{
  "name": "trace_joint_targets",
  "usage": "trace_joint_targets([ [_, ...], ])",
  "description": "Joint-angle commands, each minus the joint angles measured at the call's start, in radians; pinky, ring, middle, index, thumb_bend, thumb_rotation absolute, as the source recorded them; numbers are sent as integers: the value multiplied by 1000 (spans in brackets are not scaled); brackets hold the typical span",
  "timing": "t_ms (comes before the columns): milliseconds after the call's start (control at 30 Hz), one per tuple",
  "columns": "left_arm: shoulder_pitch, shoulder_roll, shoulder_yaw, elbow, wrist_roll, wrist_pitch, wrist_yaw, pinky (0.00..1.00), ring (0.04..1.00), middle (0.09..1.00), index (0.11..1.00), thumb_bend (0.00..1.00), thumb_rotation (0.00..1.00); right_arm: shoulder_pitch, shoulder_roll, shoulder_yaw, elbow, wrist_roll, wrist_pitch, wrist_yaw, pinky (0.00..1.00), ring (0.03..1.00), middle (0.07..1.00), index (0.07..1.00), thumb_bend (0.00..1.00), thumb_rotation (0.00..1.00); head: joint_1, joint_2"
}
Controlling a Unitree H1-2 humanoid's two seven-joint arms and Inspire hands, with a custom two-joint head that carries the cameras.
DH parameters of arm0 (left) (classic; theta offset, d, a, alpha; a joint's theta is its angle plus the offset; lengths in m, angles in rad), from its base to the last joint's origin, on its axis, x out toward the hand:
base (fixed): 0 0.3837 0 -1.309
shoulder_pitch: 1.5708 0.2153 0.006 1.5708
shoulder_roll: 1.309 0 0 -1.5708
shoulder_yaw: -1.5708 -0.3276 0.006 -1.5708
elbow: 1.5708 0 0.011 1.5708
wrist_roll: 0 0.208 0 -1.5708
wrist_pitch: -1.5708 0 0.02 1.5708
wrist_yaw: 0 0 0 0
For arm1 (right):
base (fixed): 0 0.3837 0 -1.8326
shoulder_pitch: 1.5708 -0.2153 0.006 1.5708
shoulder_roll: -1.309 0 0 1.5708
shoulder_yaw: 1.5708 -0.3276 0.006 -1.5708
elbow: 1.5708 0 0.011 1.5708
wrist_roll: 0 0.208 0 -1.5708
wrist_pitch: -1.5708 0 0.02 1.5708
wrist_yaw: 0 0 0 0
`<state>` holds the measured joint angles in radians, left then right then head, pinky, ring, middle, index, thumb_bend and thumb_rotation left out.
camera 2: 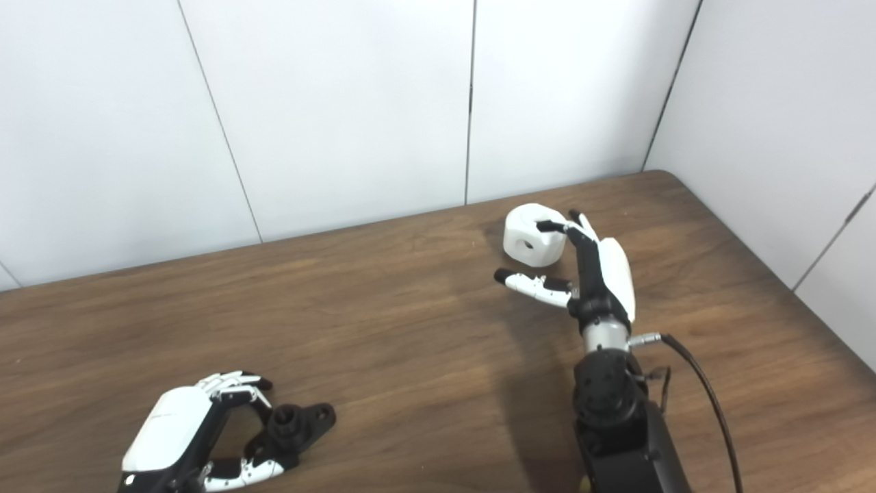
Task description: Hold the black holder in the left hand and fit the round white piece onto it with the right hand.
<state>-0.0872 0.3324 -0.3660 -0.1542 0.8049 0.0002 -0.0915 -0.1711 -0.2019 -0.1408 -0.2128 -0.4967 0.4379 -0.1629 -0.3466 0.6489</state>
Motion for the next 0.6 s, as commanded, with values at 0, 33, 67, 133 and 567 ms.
trace_joint_targets([
  [0,23,28,-4,12,3,2,-44,870,825,757,484,522,47,-66,-42,4,5,-40,12,-6,919,967,968,734,829,312,-4,2],
  [33,23,28,-3,11,5,5,-48,870,827,759,484,522,48,-80,-59,11,20,-59,23,5,923,972,973,737,834,302,-4,2],
  [67,24,28,-3,10,7,7,-51,869,827,760,484,522,48,-88,-71,15,29,-71,28,12,923,975,976,745,837,298,-9,2],
  [133,25,28,-1,13,7,3,-47,866,824,758,484,522,48,-113,-86,9,57,-108,31,50,934,983,983,762,847,290,-9,2],
  [567,27,28,-1,25,17,-7,-44,856,822,761,484,522,47,-212,-129,-32,189,-236,32,171,977,1000,1000,826,917,249,-29,-7],
])
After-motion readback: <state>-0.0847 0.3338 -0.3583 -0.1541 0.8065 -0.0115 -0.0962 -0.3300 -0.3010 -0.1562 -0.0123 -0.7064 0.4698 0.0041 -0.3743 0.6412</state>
